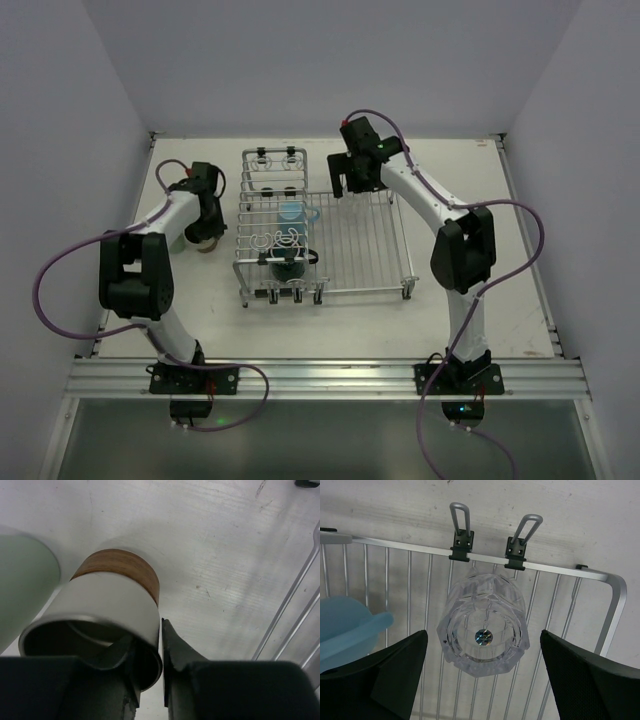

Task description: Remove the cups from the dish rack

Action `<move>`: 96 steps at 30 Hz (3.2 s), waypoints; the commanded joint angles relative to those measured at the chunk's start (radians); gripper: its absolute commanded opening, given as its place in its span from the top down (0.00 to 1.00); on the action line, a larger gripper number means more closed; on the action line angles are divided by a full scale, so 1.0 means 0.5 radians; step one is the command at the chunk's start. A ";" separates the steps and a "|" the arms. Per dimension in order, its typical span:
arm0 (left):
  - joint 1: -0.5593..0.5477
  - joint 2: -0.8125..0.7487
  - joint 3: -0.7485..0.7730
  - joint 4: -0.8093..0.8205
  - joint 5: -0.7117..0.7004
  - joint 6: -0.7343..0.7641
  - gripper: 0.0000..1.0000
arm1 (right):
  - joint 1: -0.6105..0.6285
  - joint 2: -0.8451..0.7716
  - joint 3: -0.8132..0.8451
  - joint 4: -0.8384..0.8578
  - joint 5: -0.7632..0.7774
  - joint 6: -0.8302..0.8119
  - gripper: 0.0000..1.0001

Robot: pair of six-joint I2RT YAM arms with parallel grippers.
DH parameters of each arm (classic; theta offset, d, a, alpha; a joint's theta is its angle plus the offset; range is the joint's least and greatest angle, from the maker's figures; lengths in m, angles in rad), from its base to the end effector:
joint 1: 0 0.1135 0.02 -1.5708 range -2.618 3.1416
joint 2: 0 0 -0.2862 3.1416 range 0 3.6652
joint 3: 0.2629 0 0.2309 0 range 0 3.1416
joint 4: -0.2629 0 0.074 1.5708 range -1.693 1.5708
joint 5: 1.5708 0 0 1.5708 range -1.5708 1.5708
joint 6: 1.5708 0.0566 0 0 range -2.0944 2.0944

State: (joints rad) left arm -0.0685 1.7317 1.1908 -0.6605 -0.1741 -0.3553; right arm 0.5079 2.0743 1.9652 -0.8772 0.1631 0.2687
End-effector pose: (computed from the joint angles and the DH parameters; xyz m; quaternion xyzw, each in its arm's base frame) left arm 0.3346 -0.0131 0.2116 -0.1557 0.9669 0.0451 0.1968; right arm 0.4046 0.2147 0.2913 -0.0906 0.9504 0.0365 0.2953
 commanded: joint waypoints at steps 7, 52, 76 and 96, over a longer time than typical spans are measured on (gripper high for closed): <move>0.020 -0.104 -0.013 0.079 0.002 -0.026 0.48 | 0.003 0.015 0.030 0.002 0.067 -0.019 0.18; -0.262 -1.144 0.377 0.541 1.608 -0.547 0.25 | -0.013 -1.086 -0.221 -0.046 -0.268 0.082 1.00; -0.452 -1.110 -0.415 2.701 2.263 -1.928 0.31 | 0.000 -1.544 -0.396 0.533 -1.317 0.266 1.00; -0.501 -1.083 -0.476 3.186 2.217 -2.311 0.35 | 0.000 -1.489 -0.614 1.076 -1.706 0.444 1.00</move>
State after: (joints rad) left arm -0.3092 1.1957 0.9661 0.8143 0.9352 -1.4422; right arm 0.5049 1.3369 1.6733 -0.4835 -0.6216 0.4522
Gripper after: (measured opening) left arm 0.654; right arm 0.701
